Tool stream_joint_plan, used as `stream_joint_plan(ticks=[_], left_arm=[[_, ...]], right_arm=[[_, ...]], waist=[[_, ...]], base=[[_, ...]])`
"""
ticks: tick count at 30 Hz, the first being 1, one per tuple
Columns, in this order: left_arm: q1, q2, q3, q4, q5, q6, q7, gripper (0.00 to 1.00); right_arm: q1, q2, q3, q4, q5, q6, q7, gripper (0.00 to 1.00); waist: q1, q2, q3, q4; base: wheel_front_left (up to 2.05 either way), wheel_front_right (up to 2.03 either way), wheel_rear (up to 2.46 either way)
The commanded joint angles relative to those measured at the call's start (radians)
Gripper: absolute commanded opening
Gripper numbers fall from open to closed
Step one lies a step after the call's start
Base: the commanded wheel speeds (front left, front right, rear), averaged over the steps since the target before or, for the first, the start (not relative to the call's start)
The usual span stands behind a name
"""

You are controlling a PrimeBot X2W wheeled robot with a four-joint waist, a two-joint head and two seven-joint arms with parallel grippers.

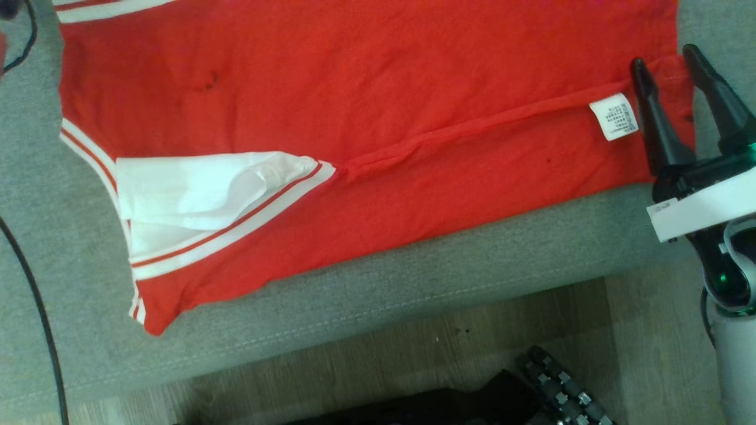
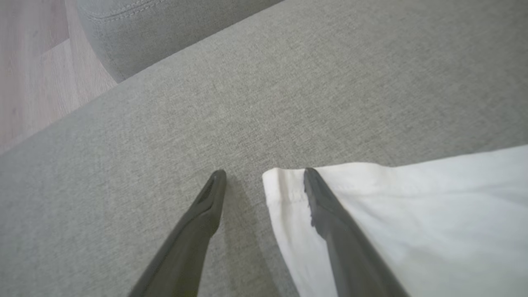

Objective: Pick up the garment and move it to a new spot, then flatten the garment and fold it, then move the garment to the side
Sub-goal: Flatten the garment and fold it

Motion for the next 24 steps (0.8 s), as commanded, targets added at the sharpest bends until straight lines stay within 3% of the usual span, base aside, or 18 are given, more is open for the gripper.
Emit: stream_joint_plan(ticks=[1, 2, 4, 5, 6, 14, 21, 24], left_arm=[[-0.017, 0.033, 0.016, 0.013, -0.012, -0.024, 0.026, 1.00], [-0.016, 0.030, 0.013, 0.021, -0.018, -0.032, 0.039, 0.76], [-0.013, 0.027, 0.006, 0.035, -0.029, -0.047, 0.070, 0.41], [-0.011, 0.026, 0.002, 0.039, -0.034, -0.051, 0.087, 0.12], [-0.010, 0.026, -0.001, 0.040, -0.039, -0.057, 0.099, 0.00], [-0.015, 0.037, 0.010, 0.041, -0.047, -0.060, 0.036, 0.00], [-0.016, 0.044, 0.020, 0.070, -0.080, -0.078, 0.032, 0.00], [-0.014, 0.042, 0.018, 0.074, -0.086, -0.082, 0.033, 0.00]], right_arm=[[0.010, -0.006, 0.008, -0.027, 0.005, 0.006, -0.014, 1.00], [0.009, -0.008, 0.006, -0.027, 0.006, 0.006, -0.014, 1.00], [0.008, -0.013, -0.003, -0.028, 0.005, 0.006, -0.012, 1.00], [0.007, -0.016, -0.007, -0.030, 0.003, 0.006, -0.010, 1.00], [0.004, -0.019, -0.010, -0.034, 0.001, 0.006, -0.008, 1.00], [-0.059, -0.033, 0.014, -0.023, 0.027, 0.006, 0.038, 1.00], [-0.311, -0.052, 0.028, 0.139, 0.060, 0.006, 0.286, 1.00], [-0.397, -0.041, 0.024, 0.217, 0.034, 0.006, 0.333, 1.00]], waist=[[-0.0002, 0.0000, -0.002, -0.003], [-0.0002, 0.0000, -0.003, -0.003], [-0.0002, 0.0000, -0.007, -0.002], [-0.0002, 0.0000, -0.009, -0.002], [-0.0002, 0.0000, -0.011, -0.002], [-0.0002, 0.0000, -0.025, -0.011], [-0.0002, 0.0000, -0.077, -0.017], [-0.0002, 0.0000, -0.086, -0.016]], base=[[0.00, 0.00, 0.00], [0.00, 0.00, 0.00], [0.00, 0.00, 0.00], [0.00, 0.00, 0.00], [0.00, 0.00, 0.00], [0.00, 0.00, 0.00], [0.00, 0.00, 0.00], [0.00, 0.00, 0.00]])
